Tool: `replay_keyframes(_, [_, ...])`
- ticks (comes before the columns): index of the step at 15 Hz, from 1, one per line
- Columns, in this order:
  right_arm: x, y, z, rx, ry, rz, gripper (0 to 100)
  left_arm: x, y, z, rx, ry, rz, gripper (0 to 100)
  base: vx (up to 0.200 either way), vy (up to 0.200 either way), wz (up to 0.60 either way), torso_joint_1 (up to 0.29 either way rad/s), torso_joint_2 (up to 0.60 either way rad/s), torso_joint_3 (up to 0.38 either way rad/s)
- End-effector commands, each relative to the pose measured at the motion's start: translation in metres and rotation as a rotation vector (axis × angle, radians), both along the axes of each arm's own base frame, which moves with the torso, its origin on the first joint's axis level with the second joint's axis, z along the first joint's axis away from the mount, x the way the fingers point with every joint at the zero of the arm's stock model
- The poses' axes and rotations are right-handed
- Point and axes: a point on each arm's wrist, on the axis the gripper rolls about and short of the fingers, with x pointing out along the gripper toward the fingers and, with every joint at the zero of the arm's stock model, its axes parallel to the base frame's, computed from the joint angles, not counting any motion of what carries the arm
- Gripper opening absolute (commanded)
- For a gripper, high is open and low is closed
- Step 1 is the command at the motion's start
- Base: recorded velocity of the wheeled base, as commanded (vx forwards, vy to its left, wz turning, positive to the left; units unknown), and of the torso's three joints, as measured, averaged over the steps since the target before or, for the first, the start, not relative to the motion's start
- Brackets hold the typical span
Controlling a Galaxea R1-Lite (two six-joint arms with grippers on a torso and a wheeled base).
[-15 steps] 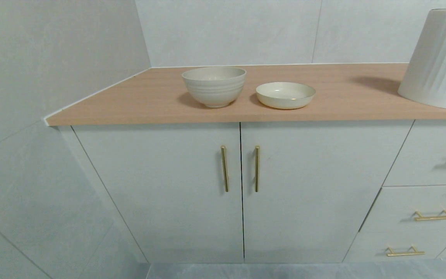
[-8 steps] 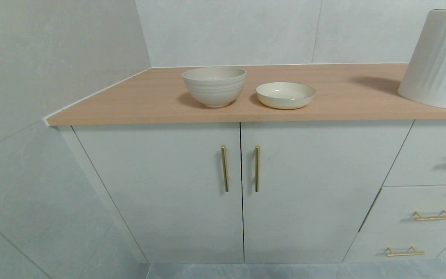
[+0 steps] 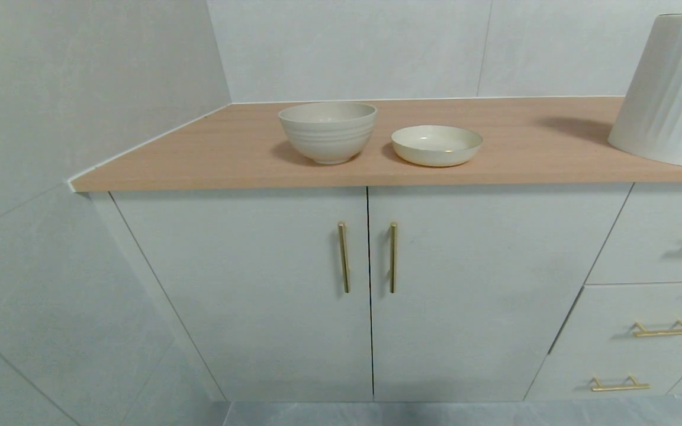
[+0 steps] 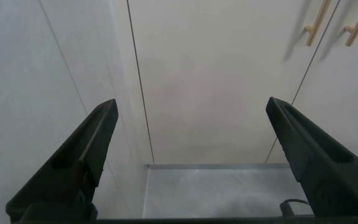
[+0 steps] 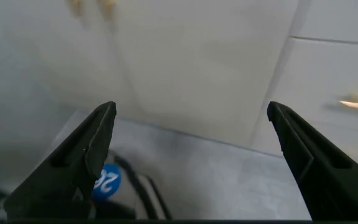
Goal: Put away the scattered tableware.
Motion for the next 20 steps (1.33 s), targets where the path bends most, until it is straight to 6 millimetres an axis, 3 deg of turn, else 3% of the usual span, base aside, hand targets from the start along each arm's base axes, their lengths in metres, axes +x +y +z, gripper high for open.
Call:
replay_keyframes(1, [0.035, 0.010, 0.009, -0.026, 0.126, 0.152, 100, 0.000, 0.000, 0.000, -0.001, 0.000, 0.000, 100, 0.000, 0.000, 0.00, 0.000, 0.00, 0.000])
replay_keyframes(5, [0.112, 0.045, 0.045, -0.061, 0.243, 0.262, 100, 0.000, 0.000, 0.000, -0.001, 0.000, 0.000, 100, 0.000, 0.000, 0.00, 0.000, 0.00, 0.000])
replay_keyframes(8, [0.149, 0.079, 0.063, -0.051, 0.267, 0.350, 100, 0.000, 0.000, 0.000, 0.001, 0.000, 0.000, 100, 0.000, 0.000, 0.00, 0.000, 0.00, 0.000])
replay_keyframes(11, [0.173, 0.111, 0.080, 0.009, 0.276, 0.407, 100, 0.000, 0.000, 0.000, 0.004, 0.000, 0.000, 100, 0.000, 0.000, 0.00, 0.000, 0.00, 0.000])
replay_keyframes(13, [0.184, 0.118, 0.081, 0.021, 0.258, 0.411, 100, 0.000, 0.000, 0.000, 0.004, 0.000, 0.000, 100, 0.000, 0.000, 0.00, 0.000, 0.00, 0.000])
replay_keyframes(15, [0.199, 0.139, 0.079, 0.046, 0.199, 0.455, 100, 0.000, 0.000, 0.000, 0.004, 0.001, 0.000, 100, 0.000, 0.000, 0.00, 0.000, 0.00, 0.000])
replay_keyframes(17, [0.209, 0.161, 0.072, 0.119, 0.269, 0.462, 100, 0.000, 0.000, 0.000, 0.004, 0.000, 0.000, 100, 0.000, 0.000, 0.00, 0.000, 0.00, 0.000])
replay_keyframes(18, [0.217, 0.179, 0.064, 0.201, 0.365, 0.449, 100, 0.000, 0.000, 0.000, 0.004, 0.000, 0.000, 100, 0.000, 0.000, 0.00, 0.000, 0.00, 0.000])
replay_keyframes(20, [0.238, 0.200, 0.044, 0.229, 0.378, 0.408, 100, 0.000, 0.000, 0.000, 0.004, 0.000, 0.000, 100, 0.000, 0.000, 0.00, 0.000, 0.00, 0.000])
